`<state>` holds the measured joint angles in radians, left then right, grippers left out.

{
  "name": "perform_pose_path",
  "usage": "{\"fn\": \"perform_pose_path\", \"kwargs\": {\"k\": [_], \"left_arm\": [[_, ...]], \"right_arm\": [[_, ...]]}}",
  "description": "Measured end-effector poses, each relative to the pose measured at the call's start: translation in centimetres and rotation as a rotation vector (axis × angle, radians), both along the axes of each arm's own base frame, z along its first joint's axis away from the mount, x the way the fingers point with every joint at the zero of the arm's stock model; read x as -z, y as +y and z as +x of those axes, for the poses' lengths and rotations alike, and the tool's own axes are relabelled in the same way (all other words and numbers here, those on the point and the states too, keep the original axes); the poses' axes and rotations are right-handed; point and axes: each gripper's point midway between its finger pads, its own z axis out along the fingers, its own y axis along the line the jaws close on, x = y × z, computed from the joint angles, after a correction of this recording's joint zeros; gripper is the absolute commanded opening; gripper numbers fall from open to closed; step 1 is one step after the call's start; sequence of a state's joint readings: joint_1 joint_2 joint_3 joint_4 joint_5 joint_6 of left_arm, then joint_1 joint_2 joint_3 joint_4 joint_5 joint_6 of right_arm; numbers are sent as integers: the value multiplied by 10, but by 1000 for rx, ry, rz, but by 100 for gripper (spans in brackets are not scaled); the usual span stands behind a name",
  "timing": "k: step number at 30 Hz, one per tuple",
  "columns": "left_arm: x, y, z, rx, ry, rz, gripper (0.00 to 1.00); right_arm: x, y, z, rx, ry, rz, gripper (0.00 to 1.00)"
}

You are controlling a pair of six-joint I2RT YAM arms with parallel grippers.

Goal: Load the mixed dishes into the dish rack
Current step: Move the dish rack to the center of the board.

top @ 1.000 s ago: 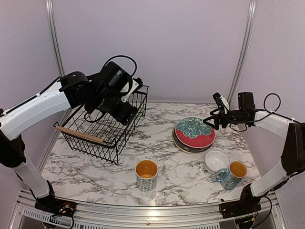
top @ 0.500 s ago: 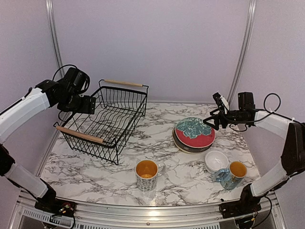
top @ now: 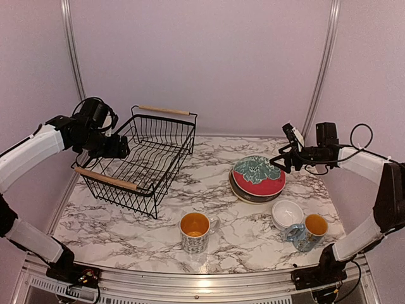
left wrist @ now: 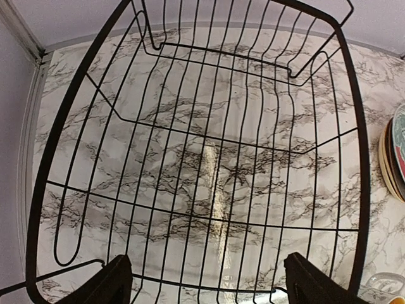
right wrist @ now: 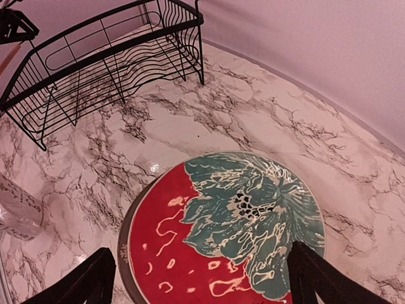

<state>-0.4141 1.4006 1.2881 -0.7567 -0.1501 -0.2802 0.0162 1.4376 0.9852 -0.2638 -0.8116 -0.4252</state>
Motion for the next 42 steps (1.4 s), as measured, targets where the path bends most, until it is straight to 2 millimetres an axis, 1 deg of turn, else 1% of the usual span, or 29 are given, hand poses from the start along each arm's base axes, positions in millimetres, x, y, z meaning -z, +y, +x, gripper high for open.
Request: {"fn": "perform_pose_path", "kwargs": {"k": [3,6,8,9,11,14,18,23,27,29,34,37,39,42], "left_arm": [[-15,-24,-13,114,-19,-63,86],[-33,-61,-35,268,-44,-91,85],[-39,-85,-48,368,-56,-85,85],[-38,-93,-54,402,-54,-77,85],[-28,-106,-68,470,-25,-41,84],[-6,-114,-77,521,37,25,84],[15,-115,-80,549,93,85,82],[25,-118,-80,573,114,124,78],[43,-122,-79,592,140,185,77],[47,-127,-78,599,138,201,77],[49,-144,-75,633,128,228,75],[53,-158,-68,660,129,240,74],[60,-167,-64,672,137,248,74],[69,-182,-53,679,150,254,73]], "right_arm": [[0,0,0,-3,-1,-2,92],[0,1,-2,-13,-3,-1,92],[0,1,-2,-16,-4,1,92],[0,2,-2,-17,-4,2,92],[0,2,-2,-19,-4,2,92],[-1,2,-2,-21,-2,3,92],[-3,2,0,-21,-4,2,92],[-2,2,-1,-21,2,2,92],[1,2,-1,-22,10,1,92],[2,2,0,-22,14,0,92],[4,2,0,-20,19,-2,92],[4,2,0,-20,19,-2,92],[4,2,0,-20,20,-2,92],[4,2,0,-20,22,-2,92]]}}
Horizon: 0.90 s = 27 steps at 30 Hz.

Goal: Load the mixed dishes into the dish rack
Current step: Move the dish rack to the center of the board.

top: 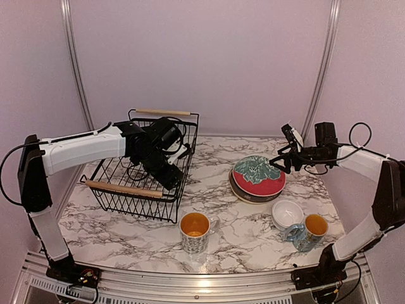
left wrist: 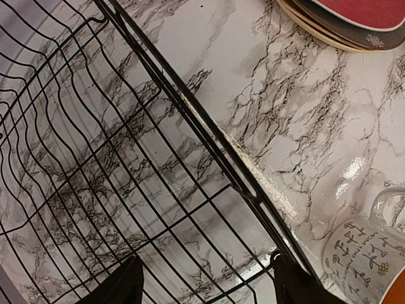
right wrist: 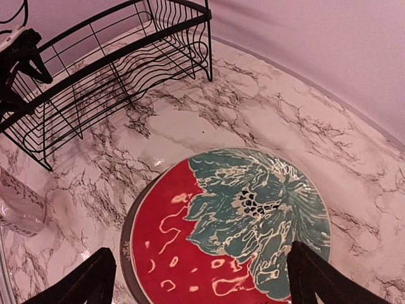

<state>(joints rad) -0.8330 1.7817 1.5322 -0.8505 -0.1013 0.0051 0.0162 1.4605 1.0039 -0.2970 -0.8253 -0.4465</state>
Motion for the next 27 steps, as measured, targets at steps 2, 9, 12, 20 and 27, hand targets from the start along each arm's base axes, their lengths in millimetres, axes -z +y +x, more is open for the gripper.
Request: {"fn": "perform_pose_path", "kwargs": {"k": [2,9,12,20,27], "left_arm": [[0,-12,11,-1,-8,-5,74],[-54,-36,43,-36,-129,-78,77],[-83,-34,26,-6,-154,-127,78],[-66,-1,-66,144,-93,-98,79],[-64,5,-77,164,-82,-132,77]], "right_arm": [[0,0,0,0,1,0,92],[-1,1,-1,-7,2,7,91],[-1,2,-2,-13,2,12,91],[-3,4,-4,-24,-2,12,91],[-7,4,-3,-27,-12,10,91]]}}
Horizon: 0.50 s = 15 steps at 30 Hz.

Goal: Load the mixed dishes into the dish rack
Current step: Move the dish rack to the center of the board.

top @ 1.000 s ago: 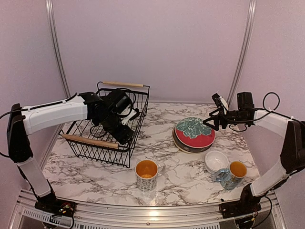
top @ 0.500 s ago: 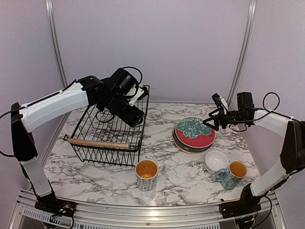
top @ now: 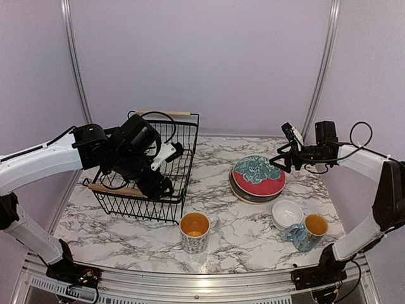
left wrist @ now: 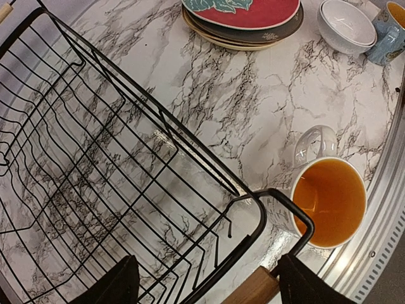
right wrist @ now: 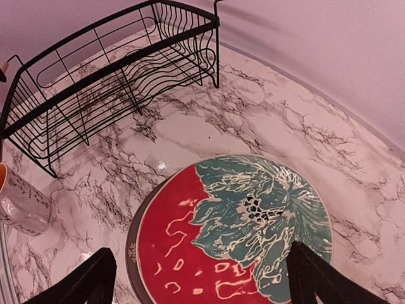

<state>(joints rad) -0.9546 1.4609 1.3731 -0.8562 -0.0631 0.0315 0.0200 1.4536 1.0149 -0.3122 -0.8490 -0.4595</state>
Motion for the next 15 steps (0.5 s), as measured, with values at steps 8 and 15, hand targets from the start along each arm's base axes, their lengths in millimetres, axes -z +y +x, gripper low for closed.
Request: {"fn": "perform_pose_path", "kwargs": {"k": [8,15], "left_arm": [[-2,-3,-9,34,6,-11,77],[5,4,-27,73,8,16,74]], "right_arm": [[0,1,0,-5,-6,-4,91],[0,1,-1,-8,-7,-7,91]]}}
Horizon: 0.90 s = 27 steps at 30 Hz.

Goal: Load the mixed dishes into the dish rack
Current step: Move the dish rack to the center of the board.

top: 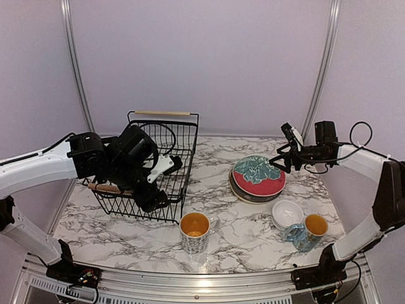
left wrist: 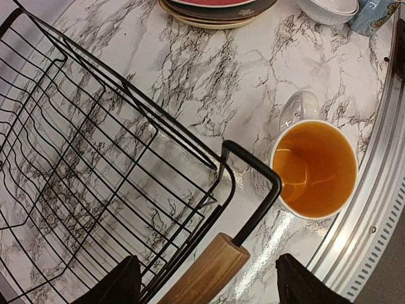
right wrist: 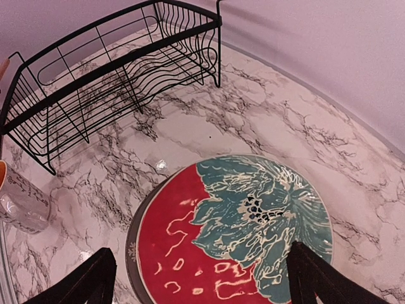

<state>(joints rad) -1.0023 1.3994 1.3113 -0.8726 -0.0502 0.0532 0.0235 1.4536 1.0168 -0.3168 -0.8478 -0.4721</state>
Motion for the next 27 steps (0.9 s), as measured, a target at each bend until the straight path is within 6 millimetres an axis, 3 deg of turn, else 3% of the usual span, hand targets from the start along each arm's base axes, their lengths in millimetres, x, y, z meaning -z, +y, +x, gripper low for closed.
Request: {"fn": "perform_pose_path", "kwargs": {"k": [5,13,19,27], "left_arm": [[31,14,6,-31,-7,118,60],[34,8,19,1,-67,181,51],[37,-18,35,20,-79,183,49],[43,-73,58,72,-80,143,47]], "right_arm": [[0,0,0,0,0,0,91],[1,0,0,0,4,0,91],[1,0,-1,0,7,-1,91],[2,0,-1,0,8,-2,91]]}}
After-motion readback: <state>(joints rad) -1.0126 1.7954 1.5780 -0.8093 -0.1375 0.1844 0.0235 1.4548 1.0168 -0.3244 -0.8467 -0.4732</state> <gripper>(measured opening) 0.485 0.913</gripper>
